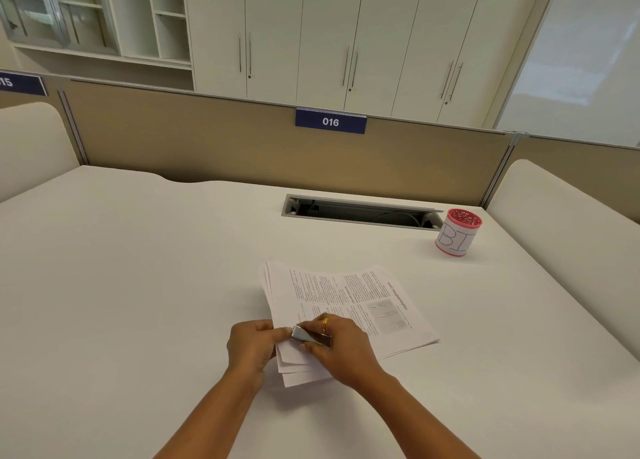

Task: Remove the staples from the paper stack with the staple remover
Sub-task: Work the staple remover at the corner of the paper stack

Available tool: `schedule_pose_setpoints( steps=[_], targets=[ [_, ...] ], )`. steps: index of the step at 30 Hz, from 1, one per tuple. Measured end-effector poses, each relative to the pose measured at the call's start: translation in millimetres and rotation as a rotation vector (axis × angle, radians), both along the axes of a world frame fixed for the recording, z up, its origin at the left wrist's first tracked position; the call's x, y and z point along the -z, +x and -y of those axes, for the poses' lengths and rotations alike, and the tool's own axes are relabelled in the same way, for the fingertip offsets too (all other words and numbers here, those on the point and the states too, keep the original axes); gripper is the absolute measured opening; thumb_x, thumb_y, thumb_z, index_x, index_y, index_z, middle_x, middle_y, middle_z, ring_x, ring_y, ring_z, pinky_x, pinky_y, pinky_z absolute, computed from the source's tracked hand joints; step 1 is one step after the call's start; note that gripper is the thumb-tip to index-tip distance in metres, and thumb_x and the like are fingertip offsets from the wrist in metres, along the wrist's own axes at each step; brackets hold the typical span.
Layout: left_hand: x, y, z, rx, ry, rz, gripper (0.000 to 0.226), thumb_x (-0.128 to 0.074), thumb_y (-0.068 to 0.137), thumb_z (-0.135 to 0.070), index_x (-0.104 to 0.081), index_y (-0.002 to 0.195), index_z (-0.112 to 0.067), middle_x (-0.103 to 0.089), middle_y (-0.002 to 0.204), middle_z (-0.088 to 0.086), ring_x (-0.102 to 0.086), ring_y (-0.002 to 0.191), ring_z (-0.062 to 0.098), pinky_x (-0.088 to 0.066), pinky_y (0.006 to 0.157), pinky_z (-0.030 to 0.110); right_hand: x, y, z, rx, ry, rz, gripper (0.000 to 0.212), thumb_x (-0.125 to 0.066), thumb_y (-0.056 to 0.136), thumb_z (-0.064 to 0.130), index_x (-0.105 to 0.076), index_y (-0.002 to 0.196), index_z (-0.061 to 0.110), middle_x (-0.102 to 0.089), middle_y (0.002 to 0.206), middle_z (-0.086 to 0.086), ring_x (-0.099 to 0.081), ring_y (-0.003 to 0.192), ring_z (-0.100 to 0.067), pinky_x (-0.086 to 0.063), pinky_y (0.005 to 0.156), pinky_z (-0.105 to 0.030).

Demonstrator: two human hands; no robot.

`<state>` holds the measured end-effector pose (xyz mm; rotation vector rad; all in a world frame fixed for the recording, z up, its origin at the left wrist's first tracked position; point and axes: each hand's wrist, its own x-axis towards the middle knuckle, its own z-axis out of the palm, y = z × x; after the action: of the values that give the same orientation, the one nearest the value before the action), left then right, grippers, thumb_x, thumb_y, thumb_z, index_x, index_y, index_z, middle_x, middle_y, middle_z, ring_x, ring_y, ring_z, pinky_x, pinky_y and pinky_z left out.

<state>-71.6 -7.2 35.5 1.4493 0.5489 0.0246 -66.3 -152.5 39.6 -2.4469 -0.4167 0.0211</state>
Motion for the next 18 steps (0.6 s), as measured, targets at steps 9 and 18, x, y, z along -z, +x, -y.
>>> schedule_pose_setpoints(
  steps=[9, 18],
  targets=[
    [0.5, -1.0, 1.5, -0.008, -0.012, -0.016, 0.011, -0.073, 0.073, 0.002, -0.066, 0.077, -0.006, -0.066, 0.083, 0.010, -0.063, 0.065, 0.021, -0.047, 0.051, 0.024, -4.2, -0.8, -0.6, -0.005, -0.048, 0.018, 0.033, -0.056, 0.087, 0.042, -0.062, 0.118, 0.031, -0.065, 0.112, 0.008, -0.059, 0.100, -0.012, -0.047, 0.084, -0.024],
    [-8.7, 1.8, -0.6, 0.025, -0.067, -0.035, 0.014, -0.070, 0.074, 0.005, -0.065, 0.070, -0.007, -0.067, 0.084, 0.011, -0.065, 0.064, 0.021, -0.050, 0.042, 0.018, -13.9, 2.6, 0.3, -0.040, -0.114, 0.120, 0.031, -0.057, 0.087, 0.040, -0.063, 0.116, 0.031, -0.065, 0.111, 0.007, -0.058, 0.099, -0.013, -0.040, 0.076, -0.021]
  ],
)
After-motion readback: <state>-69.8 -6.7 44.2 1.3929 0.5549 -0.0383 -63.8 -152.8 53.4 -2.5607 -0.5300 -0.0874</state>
